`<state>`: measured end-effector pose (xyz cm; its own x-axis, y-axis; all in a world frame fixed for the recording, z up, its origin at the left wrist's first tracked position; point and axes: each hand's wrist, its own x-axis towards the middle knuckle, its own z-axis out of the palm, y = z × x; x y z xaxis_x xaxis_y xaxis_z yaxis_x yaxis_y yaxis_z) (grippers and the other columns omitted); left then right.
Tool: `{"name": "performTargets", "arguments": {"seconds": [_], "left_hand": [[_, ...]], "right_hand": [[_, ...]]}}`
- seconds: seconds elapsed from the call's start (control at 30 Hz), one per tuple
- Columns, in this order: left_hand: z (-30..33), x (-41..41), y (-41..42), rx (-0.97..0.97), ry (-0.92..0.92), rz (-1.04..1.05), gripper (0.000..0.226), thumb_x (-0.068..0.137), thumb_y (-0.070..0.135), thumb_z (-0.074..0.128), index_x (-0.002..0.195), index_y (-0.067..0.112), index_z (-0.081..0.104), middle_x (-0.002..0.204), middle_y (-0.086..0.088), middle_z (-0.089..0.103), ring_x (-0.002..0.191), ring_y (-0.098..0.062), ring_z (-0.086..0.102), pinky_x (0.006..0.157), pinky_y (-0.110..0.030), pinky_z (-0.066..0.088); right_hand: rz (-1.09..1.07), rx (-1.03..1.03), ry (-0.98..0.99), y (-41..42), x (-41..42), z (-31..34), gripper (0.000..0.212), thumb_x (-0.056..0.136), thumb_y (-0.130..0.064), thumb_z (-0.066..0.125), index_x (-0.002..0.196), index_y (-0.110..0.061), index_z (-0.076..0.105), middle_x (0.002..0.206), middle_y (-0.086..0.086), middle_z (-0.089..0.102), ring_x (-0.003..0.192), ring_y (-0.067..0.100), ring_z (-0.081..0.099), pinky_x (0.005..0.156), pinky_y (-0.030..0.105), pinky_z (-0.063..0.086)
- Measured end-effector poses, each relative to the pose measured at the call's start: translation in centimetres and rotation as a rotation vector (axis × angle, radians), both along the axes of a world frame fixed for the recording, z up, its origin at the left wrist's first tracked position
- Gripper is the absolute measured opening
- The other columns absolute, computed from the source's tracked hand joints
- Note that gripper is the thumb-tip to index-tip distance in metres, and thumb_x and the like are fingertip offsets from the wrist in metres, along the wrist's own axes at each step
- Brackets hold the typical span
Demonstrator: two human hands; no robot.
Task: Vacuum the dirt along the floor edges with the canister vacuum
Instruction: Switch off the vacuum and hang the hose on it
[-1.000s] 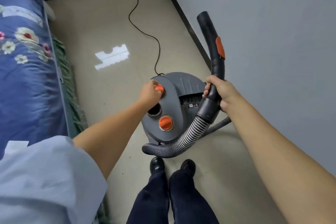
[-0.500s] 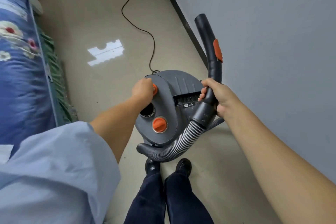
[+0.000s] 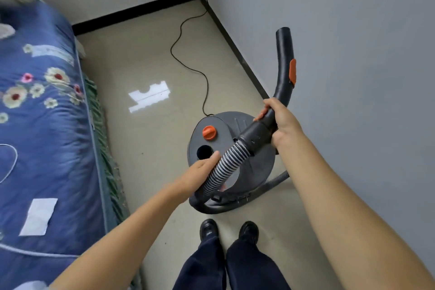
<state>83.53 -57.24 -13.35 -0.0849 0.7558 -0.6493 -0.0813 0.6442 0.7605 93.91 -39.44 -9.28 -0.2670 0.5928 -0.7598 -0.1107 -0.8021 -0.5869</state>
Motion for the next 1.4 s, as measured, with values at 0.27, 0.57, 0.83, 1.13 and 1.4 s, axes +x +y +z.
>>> {"name": "performTargets", "arguments": {"seconds": [0.27, 0.57, 0.83, 1.13, 1.4], "left_hand": [[0.2, -3.8, -4.7, 0.158, 0.42, 0.027, 0.052, 0.066, 0.028, 0.077, 0.109, 0.012, 0.052, 0.09, -0.004, 0.061, 0.079, -0.019, 0.06, 0.065, -0.017, 0.051], [9.0, -14.8, 1.9, 0.424, 1.3, -0.15, 0.04, 0.08, 0.016, 0.07, 0.118, 0.012, 0.058, 0.108, -0.007, 0.065, 0.094, -0.029, 0.061, 0.073, -0.033, 0.044], [11.4, -12.6, 10.6, 0.645, 1.375, -0.661, 0.039, 0.087, 0.025, 0.062, 0.124, 0.017, 0.053, 0.108, -0.005, 0.06, 0.1, -0.024, 0.057, 0.073, -0.034, 0.045], [8.1, -7.8, 21.9, 0.618, 1.307, -0.888, 0.037, 0.09, 0.027, 0.058, 0.125, 0.023, 0.049, 0.11, -0.001, 0.058, 0.101, -0.02, 0.054, 0.071, -0.028, 0.039], [0.4, -4.8, 30.4, 0.524, 1.253, -1.151, 0.032, 0.092, 0.035, 0.054, 0.122, 0.024, 0.048, 0.103, 0.003, 0.055, 0.092, -0.016, 0.052, 0.067, -0.029, 0.038]], "right_hand": [[-0.208, 0.142, -0.014, 0.9, 0.6, 7.7, 0.018, 0.085, -0.021, 0.063, 0.073, -0.015, 0.05, 0.064, 0.0, 0.055, 0.065, 0.014, 0.058, 0.075, 0.035, 0.056], [-0.482, -0.003, 0.054, 1.1, 3.9, 6.8, 0.008, 0.087, -0.012, 0.06, 0.09, -0.011, 0.052, 0.063, 0.002, 0.06, 0.047, 0.012, 0.063, 0.049, 0.028, 0.055], [0.284, 0.189, -0.861, 0.8, 7.5, 0.0, 0.057, 0.091, -0.008, 0.051, 0.143, -0.016, 0.03, 0.123, 0.013, 0.046, 0.119, 0.034, 0.049, 0.1, 0.049, 0.044], [0.446, 0.489, -0.344, 0.2, 8.5, -2.9, 0.033, 0.091, 0.003, 0.045, 0.114, -0.02, 0.054, 0.107, 0.002, 0.065, 0.102, 0.02, 0.059, 0.086, 0.028, 0.047], [0.581, 0.551, -0.669, 5.0, 9.7, -7.6, 0.04, 0.096, -0.046, 0.044, 0.126, -0.02, 0.045, 0.095, -0.007, 0.059, 0.074, 0.005, 0.056, 0.061, 0.018, 0.041]]}}
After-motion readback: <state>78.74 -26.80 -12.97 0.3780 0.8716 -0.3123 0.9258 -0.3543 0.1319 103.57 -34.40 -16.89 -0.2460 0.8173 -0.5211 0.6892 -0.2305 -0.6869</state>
